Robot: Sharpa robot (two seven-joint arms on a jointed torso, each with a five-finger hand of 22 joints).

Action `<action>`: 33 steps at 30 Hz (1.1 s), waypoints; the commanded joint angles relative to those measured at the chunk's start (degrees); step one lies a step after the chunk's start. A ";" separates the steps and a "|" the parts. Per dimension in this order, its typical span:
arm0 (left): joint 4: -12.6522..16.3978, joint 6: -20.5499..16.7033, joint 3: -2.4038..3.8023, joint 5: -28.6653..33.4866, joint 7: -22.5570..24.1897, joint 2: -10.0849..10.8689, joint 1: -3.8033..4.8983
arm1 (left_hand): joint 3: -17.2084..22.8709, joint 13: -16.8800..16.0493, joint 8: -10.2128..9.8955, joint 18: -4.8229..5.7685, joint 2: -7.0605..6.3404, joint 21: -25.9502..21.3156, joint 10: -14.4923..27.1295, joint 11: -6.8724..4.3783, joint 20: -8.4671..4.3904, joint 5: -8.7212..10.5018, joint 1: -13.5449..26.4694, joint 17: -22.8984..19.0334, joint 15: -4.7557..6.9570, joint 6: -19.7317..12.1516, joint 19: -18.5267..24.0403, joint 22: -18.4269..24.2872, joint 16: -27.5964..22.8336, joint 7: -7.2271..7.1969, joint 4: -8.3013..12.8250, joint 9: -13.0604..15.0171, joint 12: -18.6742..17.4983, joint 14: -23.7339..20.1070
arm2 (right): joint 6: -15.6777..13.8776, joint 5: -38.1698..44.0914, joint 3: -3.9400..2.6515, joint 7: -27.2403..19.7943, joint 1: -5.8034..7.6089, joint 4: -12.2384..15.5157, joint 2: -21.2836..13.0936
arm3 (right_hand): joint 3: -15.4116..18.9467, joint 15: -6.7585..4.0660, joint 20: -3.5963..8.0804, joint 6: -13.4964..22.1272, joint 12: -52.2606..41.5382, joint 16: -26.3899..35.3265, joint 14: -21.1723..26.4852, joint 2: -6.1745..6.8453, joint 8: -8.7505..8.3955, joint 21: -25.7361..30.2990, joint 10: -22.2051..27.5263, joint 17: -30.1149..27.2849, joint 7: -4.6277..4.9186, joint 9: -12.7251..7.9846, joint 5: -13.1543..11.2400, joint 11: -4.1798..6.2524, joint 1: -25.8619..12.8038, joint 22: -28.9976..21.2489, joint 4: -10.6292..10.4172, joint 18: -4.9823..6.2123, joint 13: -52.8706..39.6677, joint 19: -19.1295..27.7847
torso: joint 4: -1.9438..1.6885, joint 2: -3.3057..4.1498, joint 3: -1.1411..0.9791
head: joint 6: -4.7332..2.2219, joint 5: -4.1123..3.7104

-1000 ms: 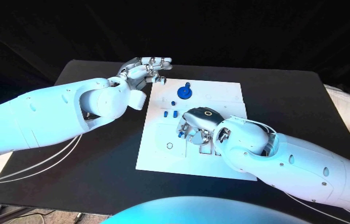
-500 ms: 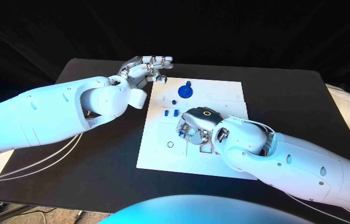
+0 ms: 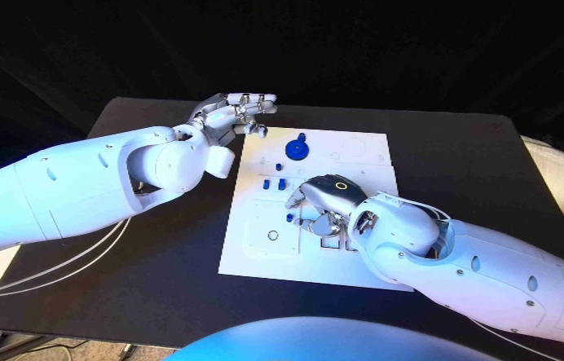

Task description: Assemble the parts on the task board

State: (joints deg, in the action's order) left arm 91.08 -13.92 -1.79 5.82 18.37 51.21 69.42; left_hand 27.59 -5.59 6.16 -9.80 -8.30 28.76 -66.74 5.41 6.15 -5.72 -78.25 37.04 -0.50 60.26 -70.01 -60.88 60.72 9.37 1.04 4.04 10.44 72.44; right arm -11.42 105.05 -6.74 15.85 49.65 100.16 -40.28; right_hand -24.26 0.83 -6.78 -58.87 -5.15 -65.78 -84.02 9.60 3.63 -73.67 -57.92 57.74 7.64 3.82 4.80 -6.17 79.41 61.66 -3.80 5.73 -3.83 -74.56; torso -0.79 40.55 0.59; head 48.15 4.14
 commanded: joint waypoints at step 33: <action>-0.22 1.81 -0.25 -0.33 -0.13 0.04 -0.10 | -0.27 -0.08 0.20 -0.64 0.13 -0.42 0.56 -0.04 0.08 -0.35 -0.54 -0.11 -0.01 -0.08 0.21 0.08 -0.28 0.25 0.22 -0.08 0.25 -0.33 | 3.98 -0.80 -4.96 5.22 2.87 2.48 -11.56 | 2.63 -2.91 2.48 -1.45 -2.51 0.65 -0.80 0.15 0.27 -0.34 -1.23 -0.54 -1.47 0.21 -0.43 2.02 0.61 1.26 -0.83 0.09 0.07 -0.89 | 0.27 0.00 0.01 | -2.23 -1.99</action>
State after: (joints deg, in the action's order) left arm 90.82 -13.29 -2.06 5.71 18.03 51.36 69.33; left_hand 27.59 -5.59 6.16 -9.80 -8.30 28.50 -66.74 5.41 6.15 -5.72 -78.25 36.94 -0.54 60.26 -70.02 -60.89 60.73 9.37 1.04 4.04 10.44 72.49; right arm -9.91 103.17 -11.70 20.61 52.55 102.78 -51.97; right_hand -21.65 -1.78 -4.68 -59.79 -7.32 -65.35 -83.94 10.00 3.63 -73.67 -58.76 57.08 6.14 3.95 4.64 -4.16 79.76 62.81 -4.35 5.72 -3.71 -75.44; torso -0.49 40.50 0.59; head 45.80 2.08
